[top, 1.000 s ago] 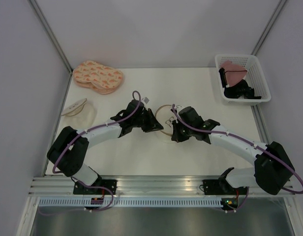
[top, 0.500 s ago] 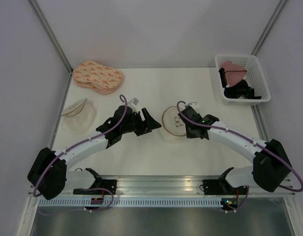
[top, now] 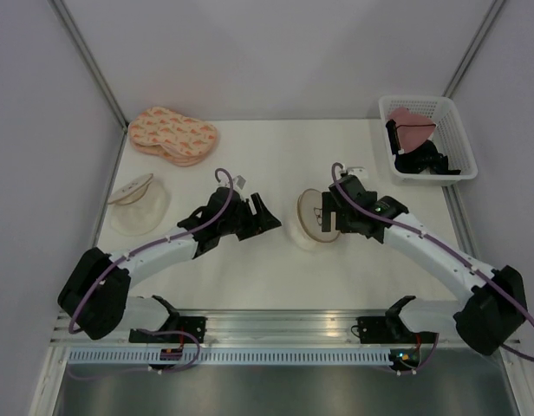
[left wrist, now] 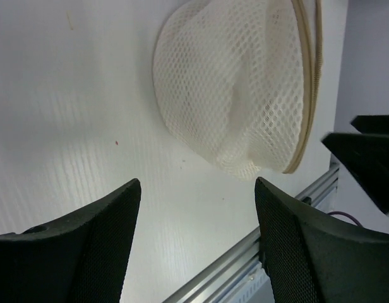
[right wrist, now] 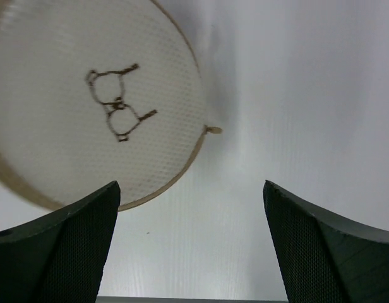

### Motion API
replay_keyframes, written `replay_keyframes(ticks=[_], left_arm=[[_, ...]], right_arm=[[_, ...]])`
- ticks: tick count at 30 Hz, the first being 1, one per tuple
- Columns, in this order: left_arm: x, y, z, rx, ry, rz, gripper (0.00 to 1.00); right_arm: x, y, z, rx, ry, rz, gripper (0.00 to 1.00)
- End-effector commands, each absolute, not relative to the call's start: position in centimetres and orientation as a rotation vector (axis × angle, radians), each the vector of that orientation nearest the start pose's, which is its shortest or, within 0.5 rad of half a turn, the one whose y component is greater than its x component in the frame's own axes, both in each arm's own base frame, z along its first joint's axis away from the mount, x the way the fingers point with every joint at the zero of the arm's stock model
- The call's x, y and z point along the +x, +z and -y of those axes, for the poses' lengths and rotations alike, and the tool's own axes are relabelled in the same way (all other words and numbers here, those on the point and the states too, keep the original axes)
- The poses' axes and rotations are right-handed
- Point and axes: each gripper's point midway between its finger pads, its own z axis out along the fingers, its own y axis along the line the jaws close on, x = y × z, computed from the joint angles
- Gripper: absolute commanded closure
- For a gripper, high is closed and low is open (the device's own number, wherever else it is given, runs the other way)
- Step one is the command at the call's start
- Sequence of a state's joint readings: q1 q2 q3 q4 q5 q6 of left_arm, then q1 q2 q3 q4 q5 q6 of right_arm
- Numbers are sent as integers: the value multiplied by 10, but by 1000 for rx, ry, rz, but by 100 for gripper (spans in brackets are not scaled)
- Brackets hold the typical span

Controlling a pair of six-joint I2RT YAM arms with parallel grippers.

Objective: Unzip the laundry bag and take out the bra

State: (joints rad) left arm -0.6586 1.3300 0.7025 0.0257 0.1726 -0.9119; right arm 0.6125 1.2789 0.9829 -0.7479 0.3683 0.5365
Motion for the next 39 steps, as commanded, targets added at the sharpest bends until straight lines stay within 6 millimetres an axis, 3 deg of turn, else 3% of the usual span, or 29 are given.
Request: replay_keyframes(ticks=[1,3,9,13,17,20,23,24,27,30,39], left_arm=[[287,132,289,-96,-989,-2252,23],[297,129,297,-82,-988,-2248,24],[314,154,329,46,-1123,-2117,26],[316,149,342,141,-1147,-2134,27],[312,121,350,210,-1151,-2221,34],[310,105,357,254,-1176,-2269,45],[307,93,361,261,-1192,-2309,64],[306,85,360,257,-1192,-2329,76],[303,83,363,245,-1228,-2323,90],[299,93,366,242,-1294,-2285,98],[284,115,367,218,-1414,-2204,98]], right_arm=[[254,161,-162,-79,267,-2423,2],[252,167,-172,-115,342,-2414,2],[258,179,-192,-148,451,-2382,2],[264,177,-198,-151,463,-2383,2],[266,173,-199,-147,460,-2387,2],[269,168,-202,-142,458,-2396,2],[274,167,-201,-126,441,-2390,2],[276,167,-201,-118,433,-2386,2],[281,164,-198,-102,400,-2382,2],[287,155,-203,-102,393,-2402,2],[299,161,-224,-109,480,-2382,6]])
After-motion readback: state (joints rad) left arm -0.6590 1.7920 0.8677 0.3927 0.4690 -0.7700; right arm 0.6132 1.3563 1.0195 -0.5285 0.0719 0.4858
